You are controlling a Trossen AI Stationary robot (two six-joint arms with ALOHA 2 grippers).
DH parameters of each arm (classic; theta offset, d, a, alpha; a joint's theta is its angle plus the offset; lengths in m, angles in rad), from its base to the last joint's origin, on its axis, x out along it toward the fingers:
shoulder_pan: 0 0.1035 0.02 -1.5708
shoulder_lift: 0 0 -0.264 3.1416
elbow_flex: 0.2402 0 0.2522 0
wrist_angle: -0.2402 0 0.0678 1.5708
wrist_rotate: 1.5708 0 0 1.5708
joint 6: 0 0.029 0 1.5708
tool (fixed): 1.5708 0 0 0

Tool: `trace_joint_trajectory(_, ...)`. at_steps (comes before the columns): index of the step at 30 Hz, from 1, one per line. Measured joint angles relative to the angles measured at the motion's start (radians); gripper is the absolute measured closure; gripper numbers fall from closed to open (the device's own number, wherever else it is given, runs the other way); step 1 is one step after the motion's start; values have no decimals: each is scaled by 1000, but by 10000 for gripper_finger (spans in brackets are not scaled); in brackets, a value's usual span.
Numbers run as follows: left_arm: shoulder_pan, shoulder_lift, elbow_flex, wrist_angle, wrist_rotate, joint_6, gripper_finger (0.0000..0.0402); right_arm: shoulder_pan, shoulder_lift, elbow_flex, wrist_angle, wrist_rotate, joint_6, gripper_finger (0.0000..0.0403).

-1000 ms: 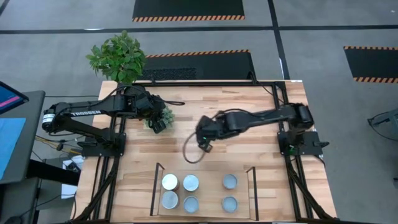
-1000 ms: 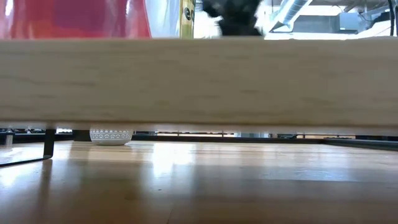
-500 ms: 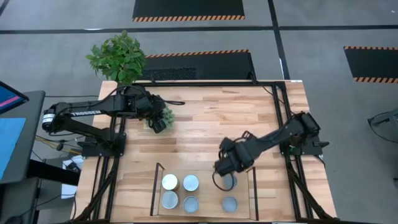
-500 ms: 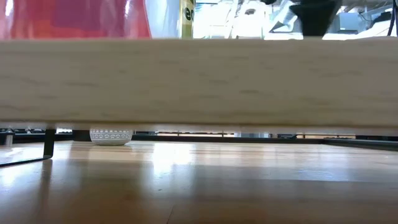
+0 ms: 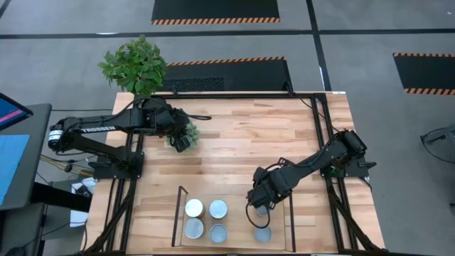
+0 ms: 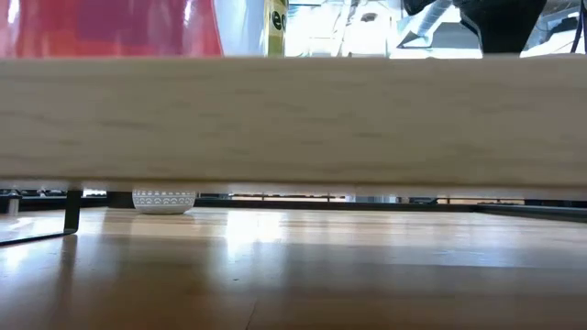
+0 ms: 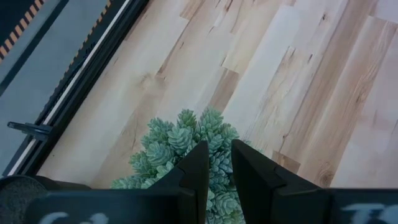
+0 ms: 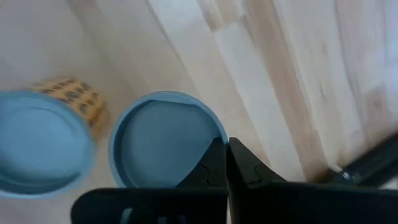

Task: Pick and place cans onto a shelf
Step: Put the canned pineapple on the shelf

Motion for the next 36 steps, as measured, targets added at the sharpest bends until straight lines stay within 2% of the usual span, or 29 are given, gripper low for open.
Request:
trace_joint_trajectory(6,0,0,0,0,0,0,343,0,0,-2,22,-25,-24,400)
trace_joint_trajectory(13,0,0,0,0,0,-3,343,13,0,-38,44,-146,-23,400)
trace_joint_trajectory(21,0,0,0,0,0,-2,343,20,0,-45,164,-215,-42,400)
trace_joint_trajectory(28,0,0,0,0,0,-1,343,3,0,-45,337,-185,-49,400)
trace_joint_trajectory(33,0,0,0,-1,0,0,343,-5,0,-45,241,-161,-31,400)
trace_joint_trajectory(36,0,0,0,-1,0,0,343,2,0,-45,196,-182,-33,400)
